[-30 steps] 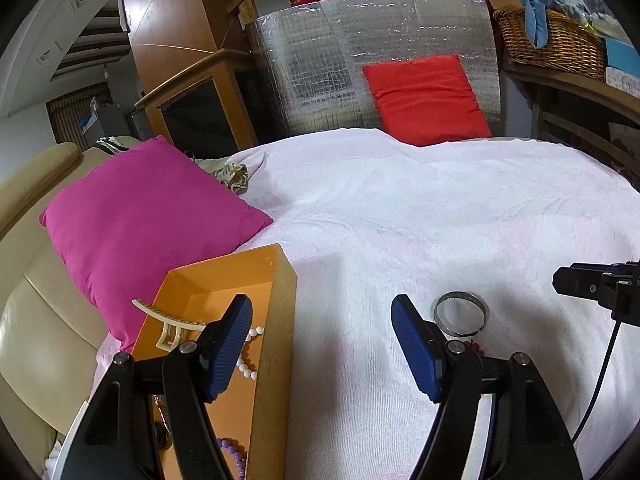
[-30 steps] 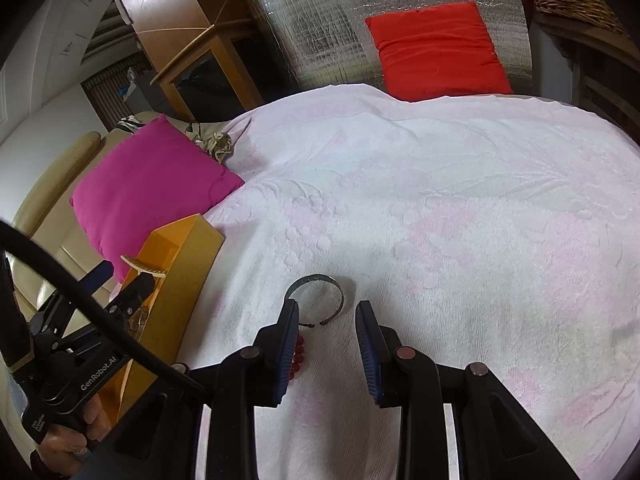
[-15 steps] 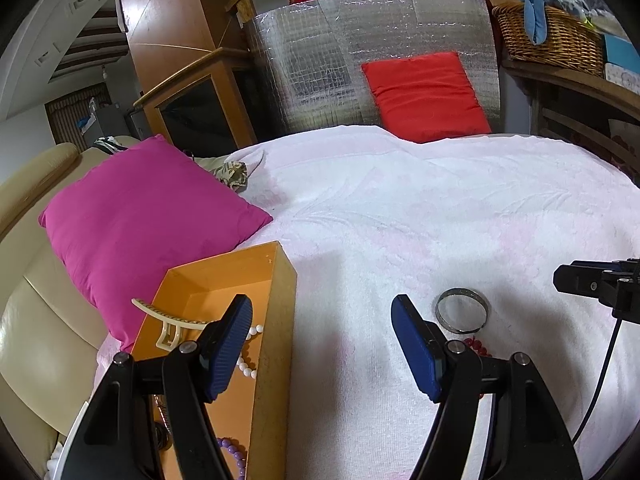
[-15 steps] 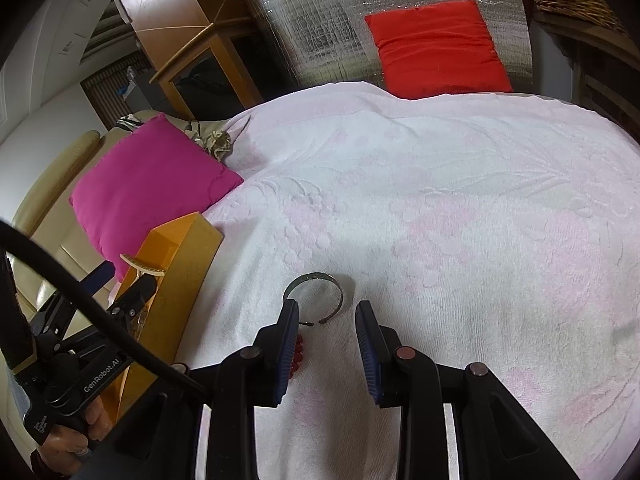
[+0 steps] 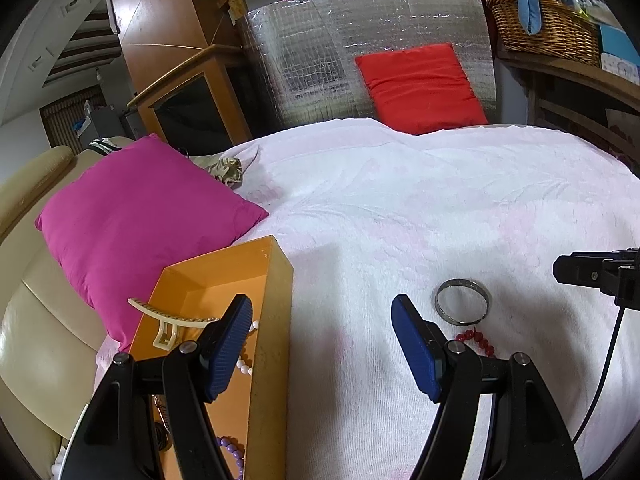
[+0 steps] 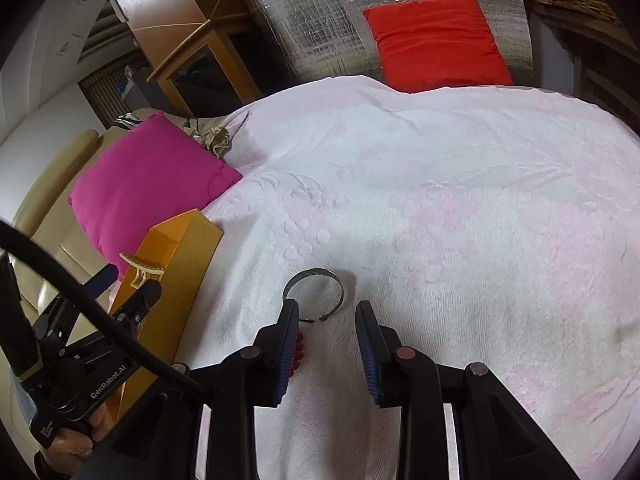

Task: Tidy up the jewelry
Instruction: 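Move both grippers back over the red bead bracelet and silver bangle, then grasp the red bead bracelet with the left gripper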

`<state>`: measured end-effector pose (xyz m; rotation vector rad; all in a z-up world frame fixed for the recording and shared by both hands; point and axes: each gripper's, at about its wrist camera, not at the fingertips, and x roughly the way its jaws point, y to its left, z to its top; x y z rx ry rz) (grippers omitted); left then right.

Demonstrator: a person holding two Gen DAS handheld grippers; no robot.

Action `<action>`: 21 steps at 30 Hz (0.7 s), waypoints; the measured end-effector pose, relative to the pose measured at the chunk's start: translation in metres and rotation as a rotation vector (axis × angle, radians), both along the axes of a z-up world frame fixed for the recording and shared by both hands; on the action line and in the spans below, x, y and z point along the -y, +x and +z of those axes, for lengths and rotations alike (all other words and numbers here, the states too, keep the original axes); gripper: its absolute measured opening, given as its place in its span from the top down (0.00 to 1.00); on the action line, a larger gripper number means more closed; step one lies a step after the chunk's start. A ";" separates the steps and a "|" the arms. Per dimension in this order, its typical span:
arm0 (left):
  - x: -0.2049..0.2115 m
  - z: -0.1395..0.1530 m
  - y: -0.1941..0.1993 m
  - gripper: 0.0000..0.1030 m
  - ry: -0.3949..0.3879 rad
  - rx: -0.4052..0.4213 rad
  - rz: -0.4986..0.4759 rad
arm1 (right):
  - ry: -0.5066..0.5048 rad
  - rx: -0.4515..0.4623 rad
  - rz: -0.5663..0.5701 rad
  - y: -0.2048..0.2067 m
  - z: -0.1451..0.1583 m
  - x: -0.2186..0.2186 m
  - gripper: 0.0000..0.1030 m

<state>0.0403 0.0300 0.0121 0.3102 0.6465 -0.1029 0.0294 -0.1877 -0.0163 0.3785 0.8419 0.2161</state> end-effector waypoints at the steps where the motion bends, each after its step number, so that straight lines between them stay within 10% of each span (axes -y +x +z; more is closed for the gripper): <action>1: 0.000 0.000 0.000 0.29 0.001 -0.001 -0.001 | -0.001 0.000 0.000 -0.001 0.000 0.000 0.69; 10: 0.006 -0.005 0.002 0.29 0.009 -0.021 -0.018 | -0.005 -0.007 -0.012 -0.002 -0.002 0.010 0.69; 21: 0.022 -0.037 0.013 0.29 -0.087 -0.254 -0.148 | -0.002 -0.022 -0.033 -0.005 -0.004 0.029 0.69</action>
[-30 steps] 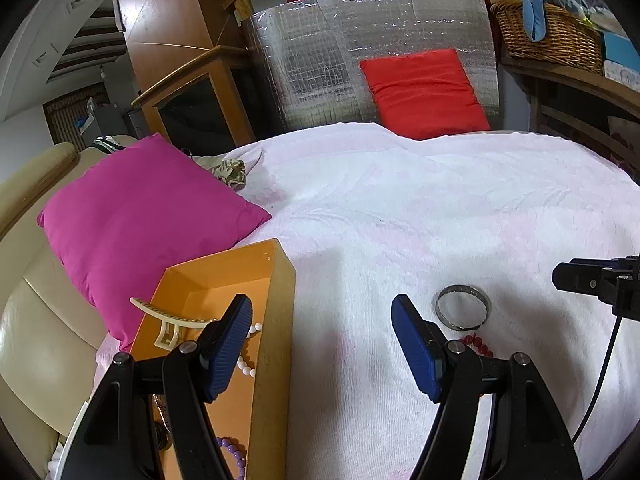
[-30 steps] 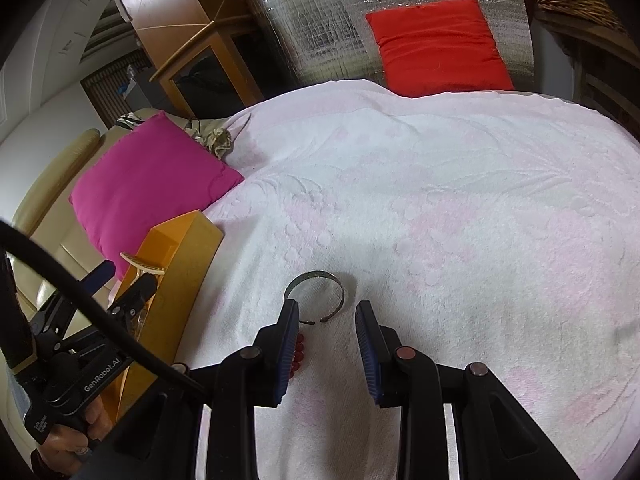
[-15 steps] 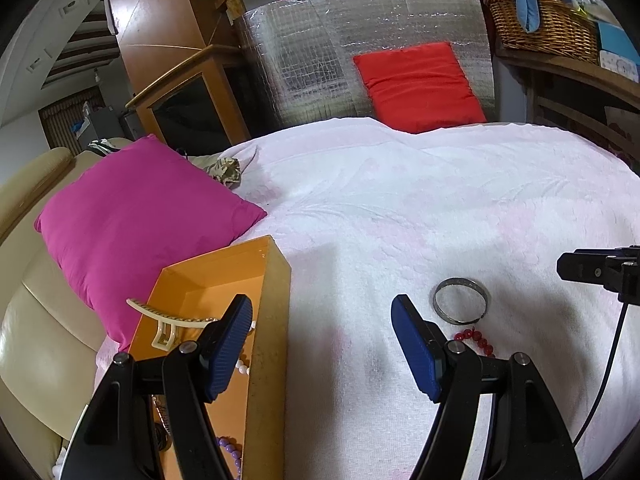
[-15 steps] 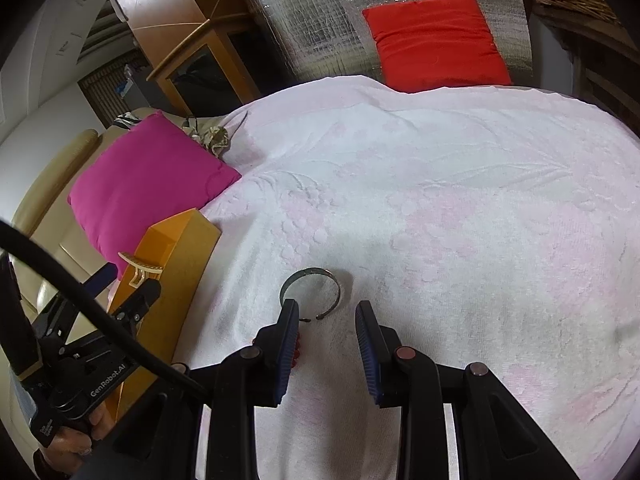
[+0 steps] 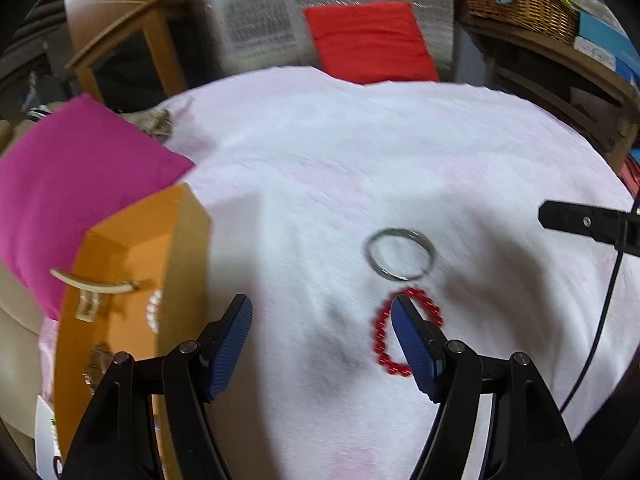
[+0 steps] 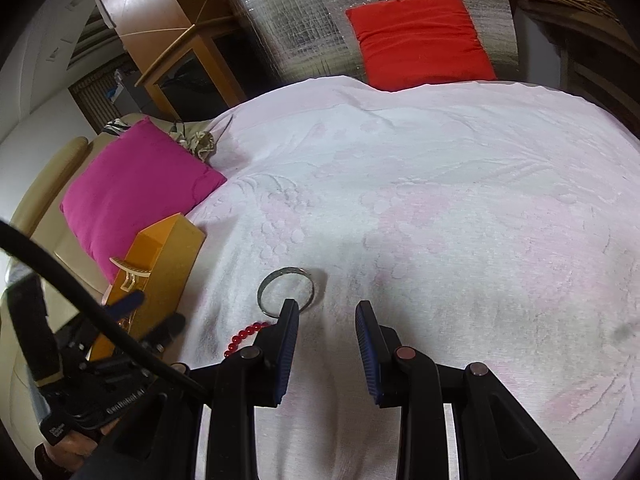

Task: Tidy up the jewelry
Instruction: 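Grasp the red bead bracelet with the left gripper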

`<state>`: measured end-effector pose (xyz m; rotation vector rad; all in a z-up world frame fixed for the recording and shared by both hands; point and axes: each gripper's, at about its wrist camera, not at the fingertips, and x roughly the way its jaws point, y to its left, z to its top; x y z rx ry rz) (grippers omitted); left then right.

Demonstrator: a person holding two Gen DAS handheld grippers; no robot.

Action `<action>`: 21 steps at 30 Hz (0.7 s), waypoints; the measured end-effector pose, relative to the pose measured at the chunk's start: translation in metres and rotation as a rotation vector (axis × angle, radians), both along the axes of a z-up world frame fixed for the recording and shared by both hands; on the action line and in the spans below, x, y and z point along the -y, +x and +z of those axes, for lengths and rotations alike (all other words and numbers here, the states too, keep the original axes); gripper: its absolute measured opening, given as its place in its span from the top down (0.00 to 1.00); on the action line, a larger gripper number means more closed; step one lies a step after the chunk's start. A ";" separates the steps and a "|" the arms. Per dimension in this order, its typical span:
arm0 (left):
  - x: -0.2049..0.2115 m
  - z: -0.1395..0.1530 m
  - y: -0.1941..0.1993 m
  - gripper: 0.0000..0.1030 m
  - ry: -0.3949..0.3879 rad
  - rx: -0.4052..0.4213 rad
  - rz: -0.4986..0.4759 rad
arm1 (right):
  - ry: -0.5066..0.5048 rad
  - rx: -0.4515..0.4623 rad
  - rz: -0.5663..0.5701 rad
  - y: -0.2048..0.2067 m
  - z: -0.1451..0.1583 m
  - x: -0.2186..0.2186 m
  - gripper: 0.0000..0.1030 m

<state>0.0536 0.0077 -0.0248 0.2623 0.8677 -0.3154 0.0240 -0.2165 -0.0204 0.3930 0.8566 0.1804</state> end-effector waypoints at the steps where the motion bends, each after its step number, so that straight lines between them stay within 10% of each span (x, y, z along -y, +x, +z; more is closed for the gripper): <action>1: 0.002 -0.002 0.001 0.29 -0.007 -0.015 -0.011 | 0.000 -0.002 0.000 0.000 0.000 0.002 0.69; 21: 0.012 -0.036 0.008 0.29 -0.045 -0.182 -0.026 | -0.010 -0.022 0.002 -0.006 -0.005 0.015 0.69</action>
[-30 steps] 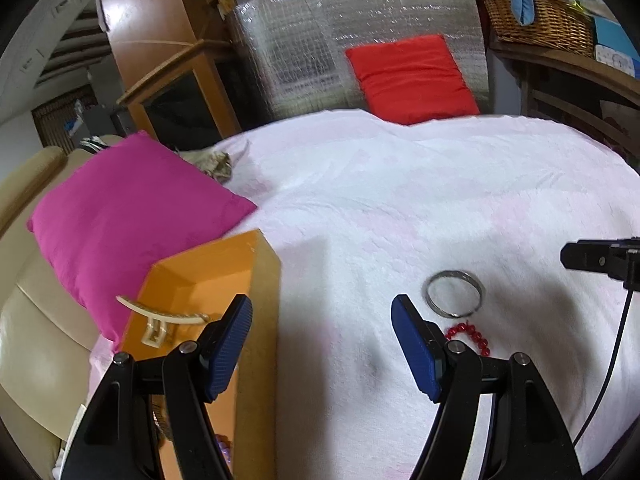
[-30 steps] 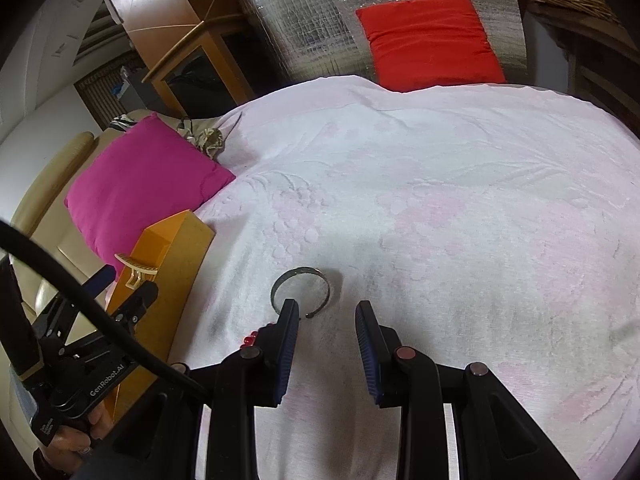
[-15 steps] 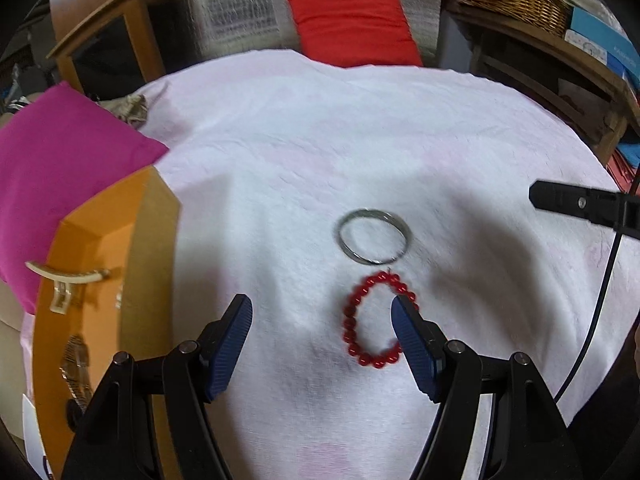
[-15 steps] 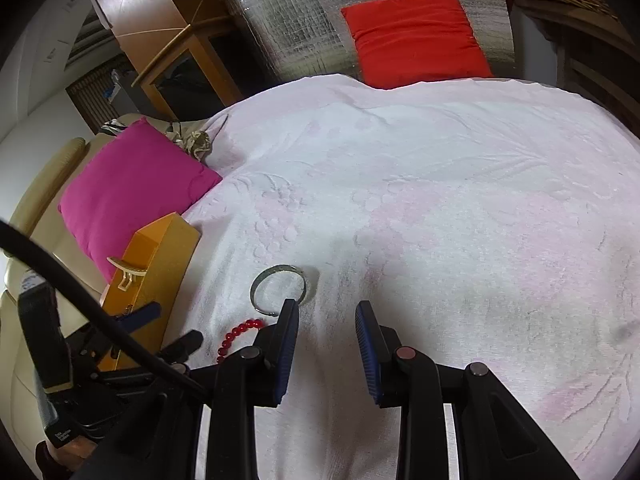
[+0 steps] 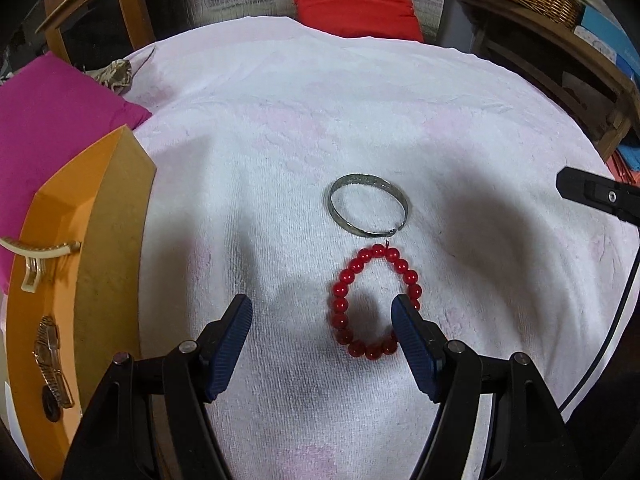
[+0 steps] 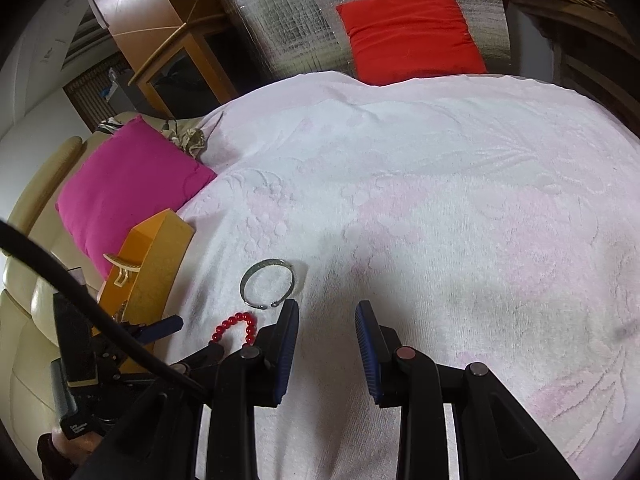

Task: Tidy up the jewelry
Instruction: 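Grasp the red bead bracelet with the left gripper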

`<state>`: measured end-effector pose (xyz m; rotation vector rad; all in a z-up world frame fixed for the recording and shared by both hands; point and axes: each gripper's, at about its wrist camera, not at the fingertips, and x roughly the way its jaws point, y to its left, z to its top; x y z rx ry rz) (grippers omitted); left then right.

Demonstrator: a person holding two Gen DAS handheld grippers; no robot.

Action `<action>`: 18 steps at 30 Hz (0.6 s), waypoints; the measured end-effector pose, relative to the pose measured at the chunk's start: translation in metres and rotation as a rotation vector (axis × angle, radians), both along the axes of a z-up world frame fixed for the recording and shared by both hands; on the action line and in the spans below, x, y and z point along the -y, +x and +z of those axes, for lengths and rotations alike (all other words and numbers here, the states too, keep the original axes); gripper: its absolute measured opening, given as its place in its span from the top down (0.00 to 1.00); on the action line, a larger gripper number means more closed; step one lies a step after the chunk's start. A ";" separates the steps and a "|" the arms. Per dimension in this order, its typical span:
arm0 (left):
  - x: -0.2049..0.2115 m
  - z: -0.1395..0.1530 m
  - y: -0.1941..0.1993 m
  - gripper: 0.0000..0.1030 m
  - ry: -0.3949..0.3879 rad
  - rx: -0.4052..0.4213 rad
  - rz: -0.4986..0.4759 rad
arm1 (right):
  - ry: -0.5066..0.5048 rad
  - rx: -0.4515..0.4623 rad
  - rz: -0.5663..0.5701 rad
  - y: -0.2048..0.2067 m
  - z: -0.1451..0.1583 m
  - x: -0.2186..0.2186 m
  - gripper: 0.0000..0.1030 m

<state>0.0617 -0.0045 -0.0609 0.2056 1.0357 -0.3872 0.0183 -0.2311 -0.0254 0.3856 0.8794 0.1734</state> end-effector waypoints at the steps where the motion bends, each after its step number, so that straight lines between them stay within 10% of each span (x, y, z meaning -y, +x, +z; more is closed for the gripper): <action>1: -0.001 -0.001 0.002 0.29 -0.011 -0.006 0.004 | -0.001 0.000 0.001 0.000 0.000 0.000 0.69; 6: -0.001 -0.002 0.004 0.35 -0.016 -0.010 0.005 | 0.001 0.000 0.004 -0.001 -0.001 0.000 0.69; 18: 0.007 -0.012 0.011 0.83 -0.040 -0.030 -0.040 | 0.022 -0.013 0.007 0.004 -0.004 -0.009 0.69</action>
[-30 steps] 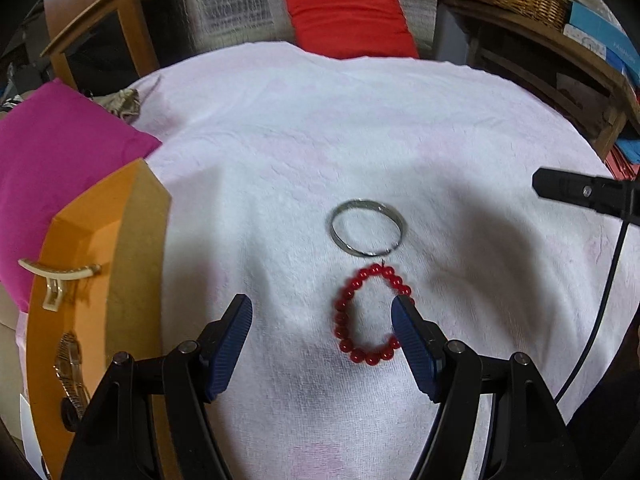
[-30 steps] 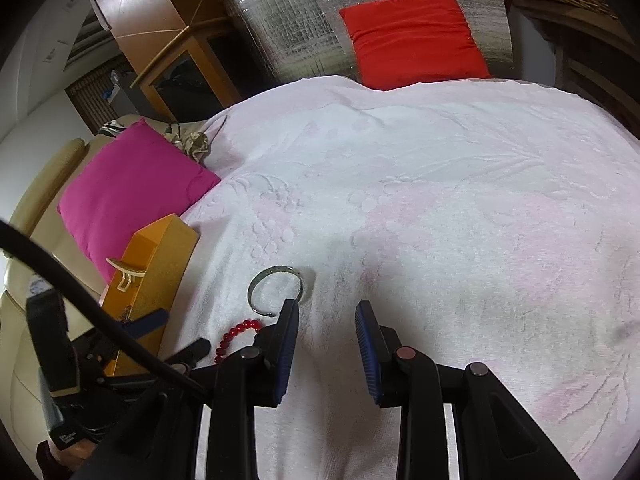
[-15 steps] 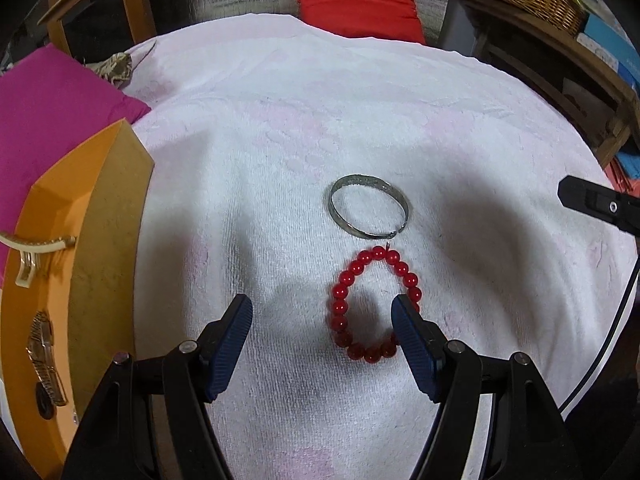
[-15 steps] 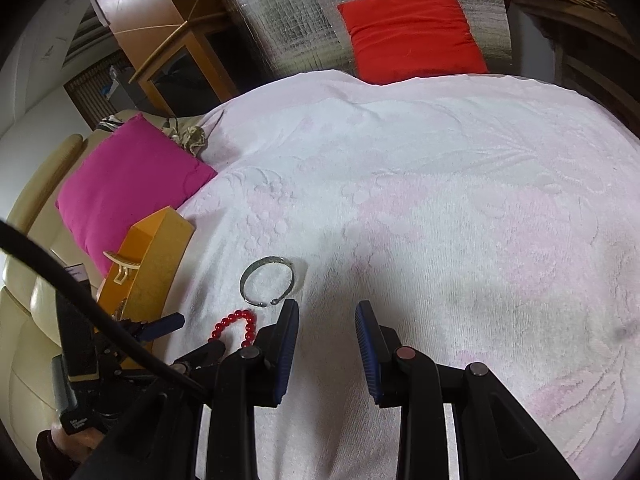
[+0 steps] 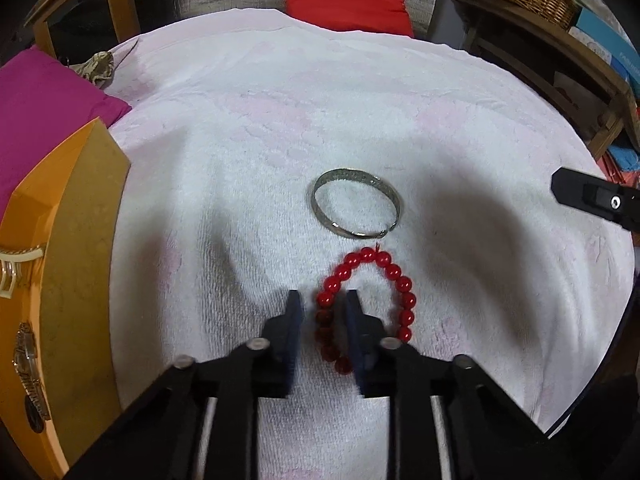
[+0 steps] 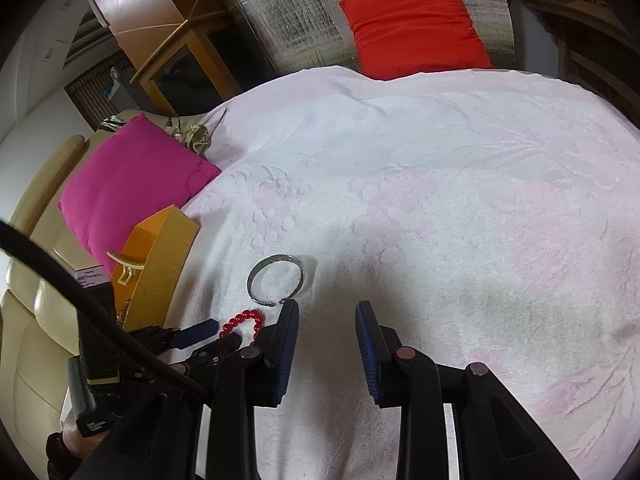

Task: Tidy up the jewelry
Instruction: 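Grasp the red bead bracelet with the left gripper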

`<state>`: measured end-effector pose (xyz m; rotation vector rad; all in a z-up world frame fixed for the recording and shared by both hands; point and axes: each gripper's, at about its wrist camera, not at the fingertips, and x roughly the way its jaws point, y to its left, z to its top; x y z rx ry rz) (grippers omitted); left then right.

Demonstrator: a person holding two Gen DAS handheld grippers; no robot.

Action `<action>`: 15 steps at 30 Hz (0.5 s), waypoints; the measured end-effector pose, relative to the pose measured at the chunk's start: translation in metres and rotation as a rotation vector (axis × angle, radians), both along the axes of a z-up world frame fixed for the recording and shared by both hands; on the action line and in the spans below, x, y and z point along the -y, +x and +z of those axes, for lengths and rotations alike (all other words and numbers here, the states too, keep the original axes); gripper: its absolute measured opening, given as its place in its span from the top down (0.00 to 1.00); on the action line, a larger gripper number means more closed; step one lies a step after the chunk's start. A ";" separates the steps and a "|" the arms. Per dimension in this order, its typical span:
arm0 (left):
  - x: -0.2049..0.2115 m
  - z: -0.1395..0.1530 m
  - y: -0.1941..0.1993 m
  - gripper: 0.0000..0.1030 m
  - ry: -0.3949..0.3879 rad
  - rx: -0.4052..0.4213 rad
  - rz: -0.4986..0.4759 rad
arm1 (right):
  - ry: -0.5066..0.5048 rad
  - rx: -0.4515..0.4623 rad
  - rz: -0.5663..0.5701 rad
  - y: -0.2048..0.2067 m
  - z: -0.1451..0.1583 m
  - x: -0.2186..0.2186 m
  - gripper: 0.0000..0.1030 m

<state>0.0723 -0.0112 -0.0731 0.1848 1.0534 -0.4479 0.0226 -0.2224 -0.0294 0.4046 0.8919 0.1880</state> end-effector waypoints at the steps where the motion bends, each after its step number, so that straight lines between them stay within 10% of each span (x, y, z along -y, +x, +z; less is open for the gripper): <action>1: 0.001 0.000 0.000 0.87 -0.001 0.003 -0.007 | 0.002 -0.003 0.002 0.001 0.000 -0.001 0.69; 15: -0.012 0.021 -0.007 0.91 -0.053 0.060 0.024 | -0.038 -0.043 0.058 0.033 -0.023 -0.035 0.69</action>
